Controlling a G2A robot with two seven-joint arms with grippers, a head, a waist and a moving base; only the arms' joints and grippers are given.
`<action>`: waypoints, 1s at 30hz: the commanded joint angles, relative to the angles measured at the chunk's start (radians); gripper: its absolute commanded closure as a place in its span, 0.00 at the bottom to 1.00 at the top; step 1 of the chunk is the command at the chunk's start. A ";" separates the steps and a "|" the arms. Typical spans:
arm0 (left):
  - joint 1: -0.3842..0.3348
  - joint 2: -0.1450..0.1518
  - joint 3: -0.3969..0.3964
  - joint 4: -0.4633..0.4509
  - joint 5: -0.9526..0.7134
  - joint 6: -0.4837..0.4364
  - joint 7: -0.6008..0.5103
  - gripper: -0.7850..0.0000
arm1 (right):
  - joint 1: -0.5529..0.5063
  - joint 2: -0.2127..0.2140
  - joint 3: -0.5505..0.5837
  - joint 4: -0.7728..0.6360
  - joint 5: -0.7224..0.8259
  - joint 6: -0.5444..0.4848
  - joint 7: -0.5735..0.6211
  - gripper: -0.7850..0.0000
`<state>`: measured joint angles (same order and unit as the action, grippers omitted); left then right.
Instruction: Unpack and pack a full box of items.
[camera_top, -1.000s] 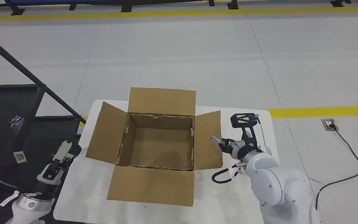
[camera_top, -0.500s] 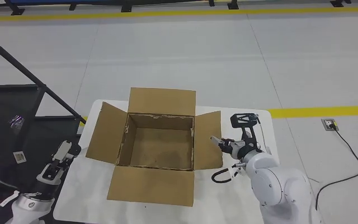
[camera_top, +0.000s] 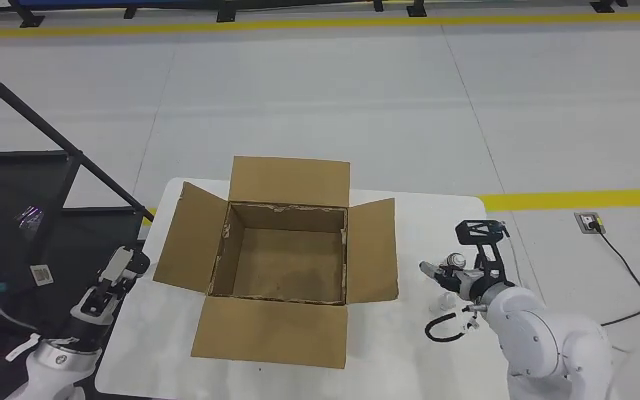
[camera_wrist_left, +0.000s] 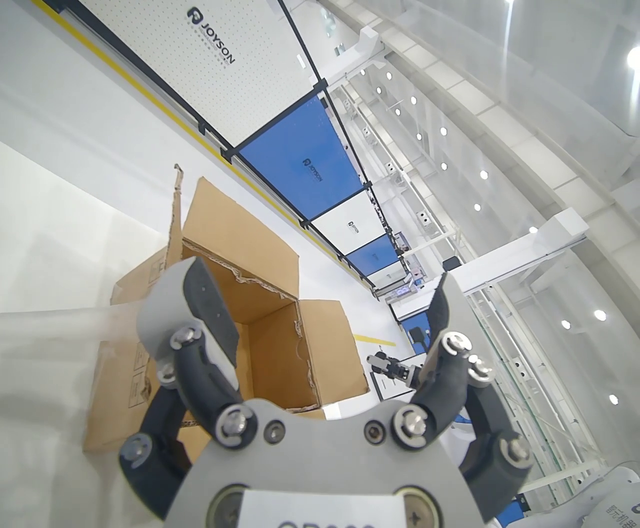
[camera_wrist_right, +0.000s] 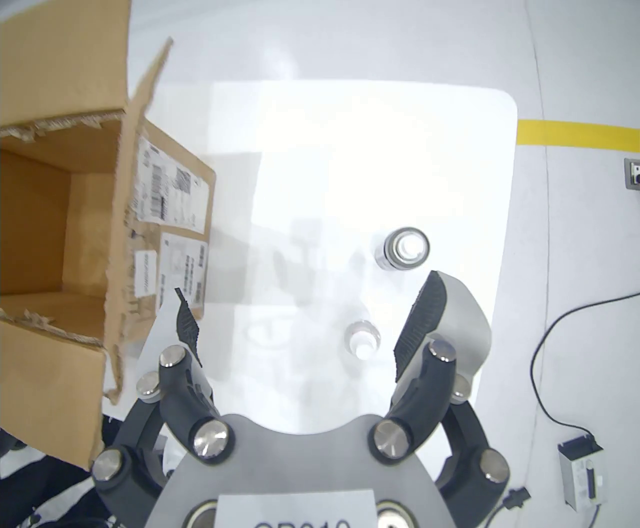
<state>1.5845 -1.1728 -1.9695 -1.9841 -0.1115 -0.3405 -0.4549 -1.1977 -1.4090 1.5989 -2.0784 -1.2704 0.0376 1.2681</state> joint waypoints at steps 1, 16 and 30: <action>0.000 0.000 0.000 0.000 0.000 0.000 0.000 0.00 | -0.009 0.005 0.012 0.017 -0.003 -0.038 0.019 0.00; 0.000 0.000 0.000 0.000 0.000 0.000 0.000 0.00 | 0.032 0.024 -0.057 0.221 -0.112 -0.111 0.092 0.06; 0.000 0.000 0.000 0.000 0.000 0.000 0.000 0.00 | 0.059 0.034 -0.098 0.296 -0.121 -0.122 0.113 0.57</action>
<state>1.5842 -1.1728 -1.9691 -1.9838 -0.1111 -0.3404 -0.4547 -1.1394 -1.3754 1.5013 -1.7846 -1.3940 -0.0856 1.3830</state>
